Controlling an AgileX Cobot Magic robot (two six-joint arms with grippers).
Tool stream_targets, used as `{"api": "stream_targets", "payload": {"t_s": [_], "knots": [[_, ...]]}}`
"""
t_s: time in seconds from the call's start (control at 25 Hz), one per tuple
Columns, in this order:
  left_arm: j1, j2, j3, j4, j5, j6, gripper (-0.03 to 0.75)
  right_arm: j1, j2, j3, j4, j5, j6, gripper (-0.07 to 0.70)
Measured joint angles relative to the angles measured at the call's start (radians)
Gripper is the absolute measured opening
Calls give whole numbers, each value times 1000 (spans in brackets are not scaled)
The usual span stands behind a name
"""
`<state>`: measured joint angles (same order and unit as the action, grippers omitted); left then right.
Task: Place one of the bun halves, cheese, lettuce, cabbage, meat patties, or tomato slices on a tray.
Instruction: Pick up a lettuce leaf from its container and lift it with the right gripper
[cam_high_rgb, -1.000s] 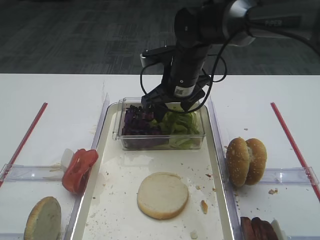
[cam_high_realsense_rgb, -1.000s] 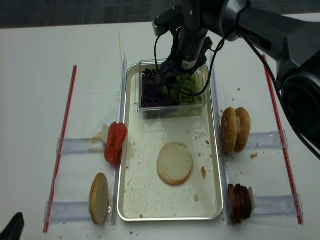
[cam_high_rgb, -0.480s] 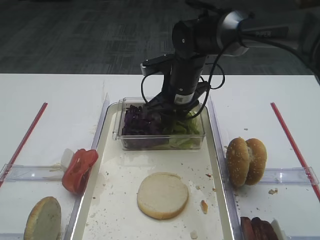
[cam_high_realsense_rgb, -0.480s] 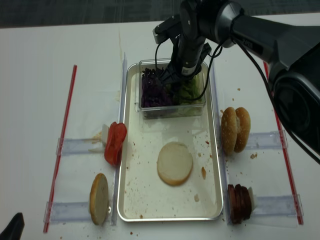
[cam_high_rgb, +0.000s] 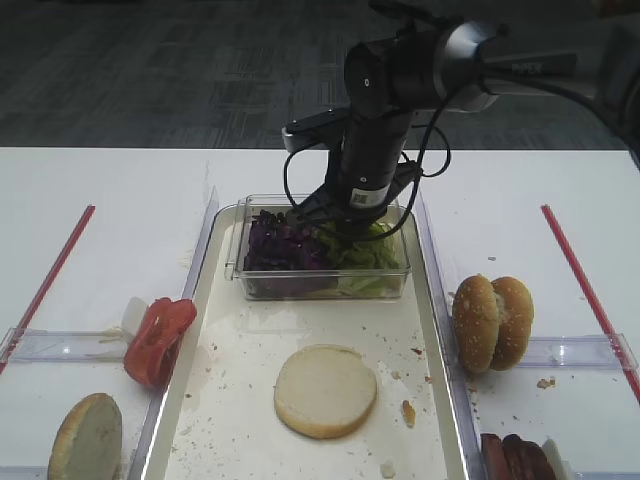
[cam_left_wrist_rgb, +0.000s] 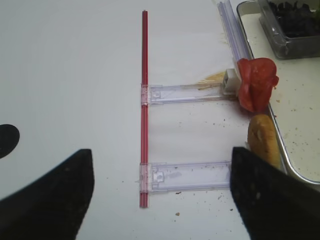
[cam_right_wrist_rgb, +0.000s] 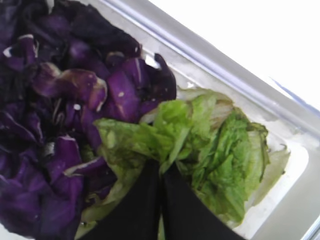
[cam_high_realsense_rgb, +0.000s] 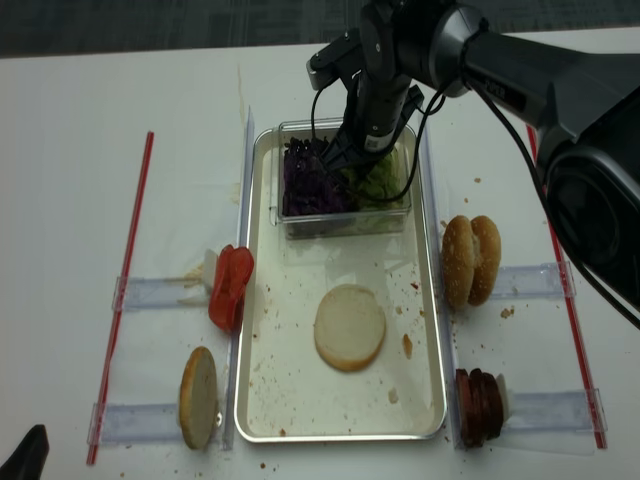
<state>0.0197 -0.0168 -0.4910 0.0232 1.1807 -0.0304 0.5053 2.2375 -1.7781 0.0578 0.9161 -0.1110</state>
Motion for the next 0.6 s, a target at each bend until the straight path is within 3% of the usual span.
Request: {"api": "stream_targets", "payload": {"t_s": [0.24,0.6], "knots": [[0,0,0,0,0,0,550,0,-7,0,-7,19,0,39],[0,0,0,0,0,0,550,0,-88,-94,-10,123,2,39]]}}
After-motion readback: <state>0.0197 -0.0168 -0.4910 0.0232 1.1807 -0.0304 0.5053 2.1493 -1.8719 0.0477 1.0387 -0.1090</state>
